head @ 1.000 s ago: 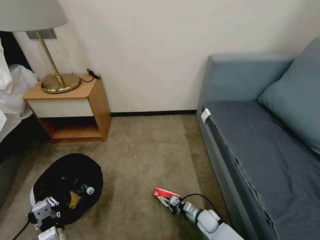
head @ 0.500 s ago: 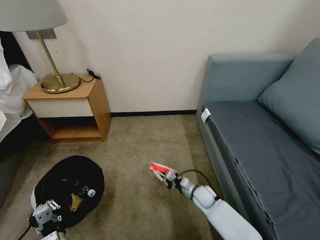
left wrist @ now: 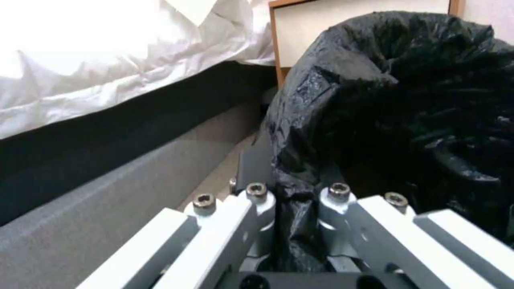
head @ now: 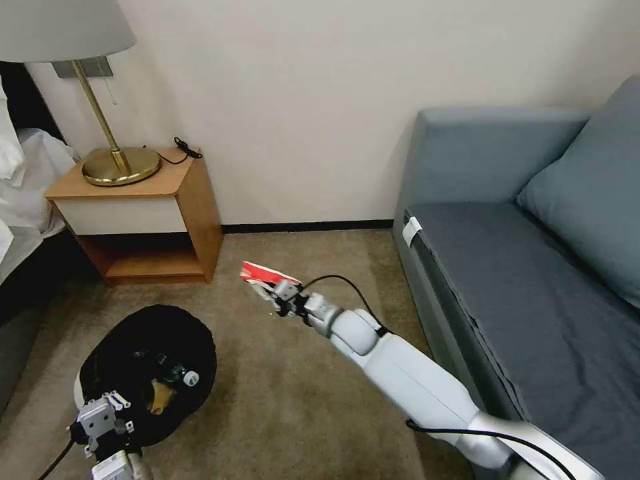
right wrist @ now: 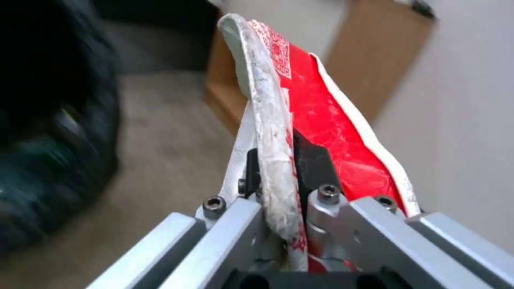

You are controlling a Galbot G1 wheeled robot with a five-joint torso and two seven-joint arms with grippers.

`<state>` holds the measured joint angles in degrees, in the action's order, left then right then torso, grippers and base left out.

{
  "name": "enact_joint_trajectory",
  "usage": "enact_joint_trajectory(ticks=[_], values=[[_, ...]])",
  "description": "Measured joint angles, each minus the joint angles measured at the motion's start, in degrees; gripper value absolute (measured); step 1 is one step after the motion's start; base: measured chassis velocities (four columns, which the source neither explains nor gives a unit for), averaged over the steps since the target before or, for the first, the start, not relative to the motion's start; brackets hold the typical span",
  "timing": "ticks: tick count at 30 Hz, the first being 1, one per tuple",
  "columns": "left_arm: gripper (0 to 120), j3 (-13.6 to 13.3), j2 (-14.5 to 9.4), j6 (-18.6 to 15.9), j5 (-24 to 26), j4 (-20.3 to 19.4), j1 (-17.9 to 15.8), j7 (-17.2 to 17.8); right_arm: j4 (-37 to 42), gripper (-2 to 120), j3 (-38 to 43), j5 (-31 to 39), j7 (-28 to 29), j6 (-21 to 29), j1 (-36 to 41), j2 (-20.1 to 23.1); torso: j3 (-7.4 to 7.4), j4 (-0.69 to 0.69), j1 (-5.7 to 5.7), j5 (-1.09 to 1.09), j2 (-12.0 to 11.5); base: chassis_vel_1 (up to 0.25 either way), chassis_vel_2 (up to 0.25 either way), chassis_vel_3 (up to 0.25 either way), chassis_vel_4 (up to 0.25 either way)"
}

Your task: Pick up the trash bin, then pick up the garbage on the floor and place it into the trash bin.

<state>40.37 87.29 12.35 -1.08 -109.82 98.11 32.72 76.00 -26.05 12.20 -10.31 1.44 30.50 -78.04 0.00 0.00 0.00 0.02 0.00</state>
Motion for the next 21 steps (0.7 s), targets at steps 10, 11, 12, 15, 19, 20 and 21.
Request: enact_joint_trajectory(ticks=[10,11,12,15,19,20,21], values=[[4,0.4,-0.1,-0.4,0.3,0.6,-1.1,0.0,1.3,0,-9.7,3.4,0.7,-0.8,-2.8,-3.0,0.0,0.0,0.0,-0.01,0.0,0.0,0.0,0.0,0.0],[4,0.4,-0.1,-0.4,0.3,0.6,-1.1,0.0,1.3,0,-9.7,3.4,0.7,-0.8,-2.8,-3.0,0.0,0.0,0.0,-0.01,0.0,0.0,0.0,0.0,0.0],[4,0.3,0.0,-0.5,0.3,0.8,-1.3,0.0,1.1,0,-10.8,4.0,0.7,-1.2,-3.0,-3.8,0.0,0.0,0.0,0.0,0.0,0.0,0.0,0.0,0.0],[4,0.1,0.3,-0.6,0.2,0.9,-1.7,-0.1,0.6,0,-12.1,4.8,0.5,-2.0,-3.0,-5.0,0.0,0.0,0.0,-0.01,0.0,0.0,0.0,0.0,0.0],[4,-0.6,0.6,-0.8,0.3,0.7,-1.7,-0.1,-0.3,0,-13.8,5.3,-0.1,-3.5,-2.7,-7.0,0.0,0.0,0.0,-0.01,0.0,0.0,0.0,0.0,0.0],[4,-1.2,0.8,-1.2,0.7,0.1,-1.3,-0.1,-0.7,0,-14.2,5.2,-0.2,-3.9,-2.3,-7.6,0.01,0.0,0.0,-0.01,0.0,0.0,0.0,0.0,0.0],[4,-1.2,0.8,-1.2,0.7,0.1,-1.3,-0.1,-0.7,0,-14.2,5.2,-0.2,-3.9,-2.3,-7.6,0.01,0.0,0.0,-0.01,0.0,0.0,0.0,0.0,0.0]])
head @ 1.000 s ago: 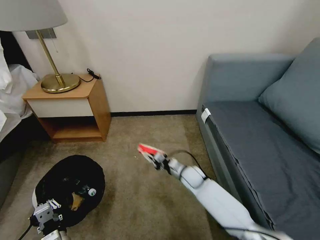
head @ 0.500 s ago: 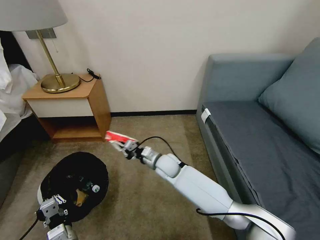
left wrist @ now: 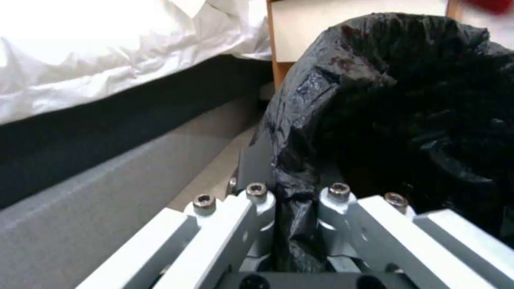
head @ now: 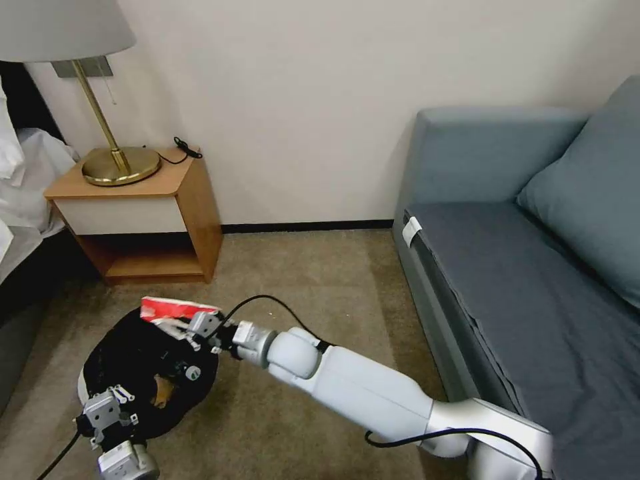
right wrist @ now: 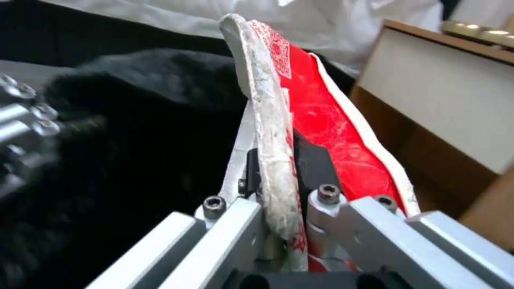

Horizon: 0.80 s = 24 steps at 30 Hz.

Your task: Pick up the trash bin, then pick up the garbage on the floor and place it into the trash bin.

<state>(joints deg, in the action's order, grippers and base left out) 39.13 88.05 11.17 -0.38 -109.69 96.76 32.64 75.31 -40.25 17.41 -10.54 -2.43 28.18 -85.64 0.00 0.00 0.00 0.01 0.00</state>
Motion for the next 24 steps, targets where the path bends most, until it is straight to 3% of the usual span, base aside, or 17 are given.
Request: enact_joint_trajectory(ticks=[6,20,23,24], values=[[4,-1.7,0.5,-0.4,0.2,-1.7,1.2,-0.1,-1.6,0,-1.6,-1.9,-0.2,-1.3,1.3,-0.7,0.0,-0.01,0.0,-0.01,0.0,0.0,0.0,0.0,0.0],[4,-1.9,0.6,-0.4,0.2,-1.9,1.4,-0.1,-5.3,1,-2.0,-6.3,-0.3,-2.9,4.7,-0.1,0.0,-0.01,0.0,-0.01,0.0,0.0,0.0,0.0,0.0],[4,-2.3,0.6,-0.3,0.2,-1.5,1.2,-0.1,-5.4,15,-1.7,-6.8,0.3,-2.9,4.9,0.4,0.0,-0.01,0.0,-0.01,0.0,0.0,0.0,0.0,0.0],[4,-2.3,0.6,-0.3,0.2,-1.5,1.2,-0.1,-5.4,15,-1.7,-6.8,0.3,-2.9,4.9,0.4,0.0,-0.01,0.0,-0.01,0.0,0.0,0.0,0.0,0.0]])
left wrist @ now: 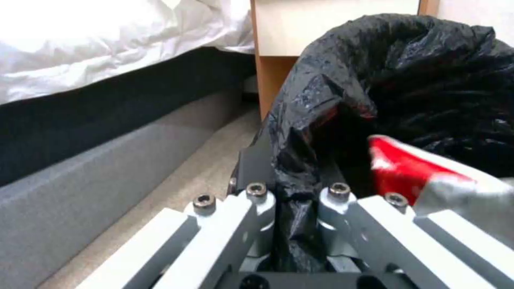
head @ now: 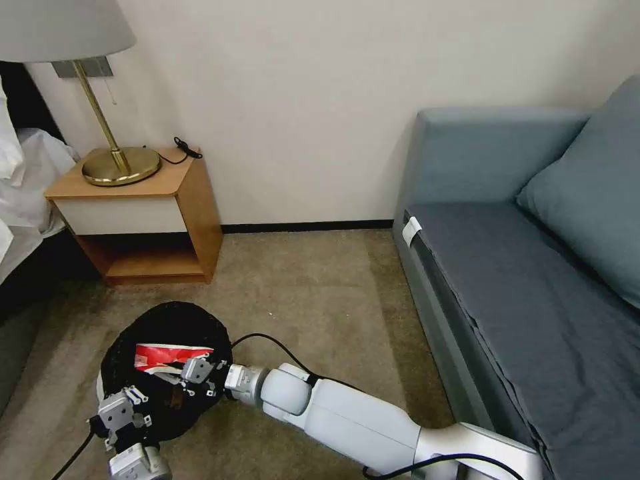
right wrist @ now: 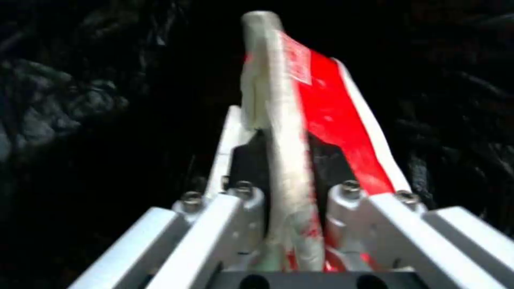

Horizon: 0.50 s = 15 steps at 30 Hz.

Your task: Pick up the trash bin, then pick up the garbage on the floor and place it into the trash bin.

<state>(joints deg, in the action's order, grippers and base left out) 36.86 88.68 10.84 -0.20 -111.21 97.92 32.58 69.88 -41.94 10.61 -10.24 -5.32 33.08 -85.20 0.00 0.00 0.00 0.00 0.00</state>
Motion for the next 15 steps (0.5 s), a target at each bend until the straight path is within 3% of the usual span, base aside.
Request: enact_joint_trajectory(ticks=[13,14,15], values=[[4,-0.3,0.0,0.8,0.0,0.5,0.5,0.1,-0.3,59,1.1,0.3,2.5,1.4,-0.2,2.3,0.0,0.0,0.0,-0.01,0.0,0.0,0.0,0.0,0.0],[4,-0.3,-0.1,1.0,0.0,0.6,0.8,0.1,-0.1,69,2.5,0.5,2.7,1.4,-0.3,2.4,0.0,0.0,0.0,0.0,0.0,0.0,0.0,0.0,0.0],[4,-0.3,-0.1,1.0,0.0,0.6,0.8,0.2,0.0,72,3.2,0.7,2.8,1.4,-0.4,2.4,0.0,0.0,0.0,-0.01,0.0,0.0,0.0,0.0,0.0]])
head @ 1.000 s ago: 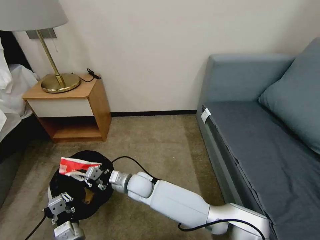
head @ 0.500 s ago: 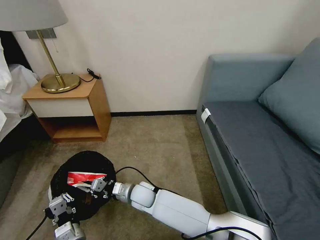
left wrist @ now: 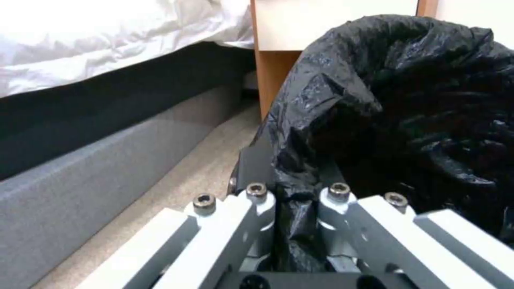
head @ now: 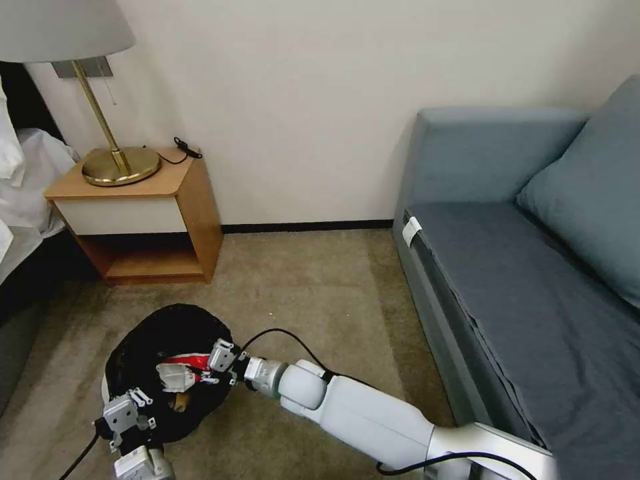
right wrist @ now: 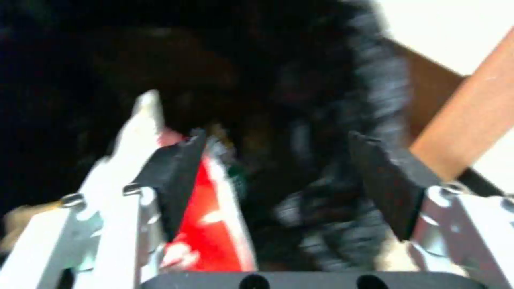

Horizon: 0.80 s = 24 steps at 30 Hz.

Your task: Pick up the trash bin, then pick up the garbage on the floor and place it into the trash bin.

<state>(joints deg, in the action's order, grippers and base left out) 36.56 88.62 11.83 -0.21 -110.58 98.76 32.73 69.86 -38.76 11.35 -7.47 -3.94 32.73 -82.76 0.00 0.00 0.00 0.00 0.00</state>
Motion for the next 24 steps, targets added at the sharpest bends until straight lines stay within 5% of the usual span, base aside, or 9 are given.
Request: enact_joint_trajectory(ticks=[8,24], values=[[4,0.3,0.0,0.6,-0.2,-0.2,0.6,0.2,1.4,98,6.7,2.2,0.5,0.3,-2.2,1.1,0.0,0.0,0.0,0.0,0.0,0.0,0.0,0.0,0.0],[4,0.2,0.1,2.0,-0.6,0.3,1.7,0.8,-0.1,100,19.9,3.1,1.0,0.1,-2.0,2.3,0.0,0.0,0.0,0.0,0.0,0.0,0.0,0.0,0.0]])
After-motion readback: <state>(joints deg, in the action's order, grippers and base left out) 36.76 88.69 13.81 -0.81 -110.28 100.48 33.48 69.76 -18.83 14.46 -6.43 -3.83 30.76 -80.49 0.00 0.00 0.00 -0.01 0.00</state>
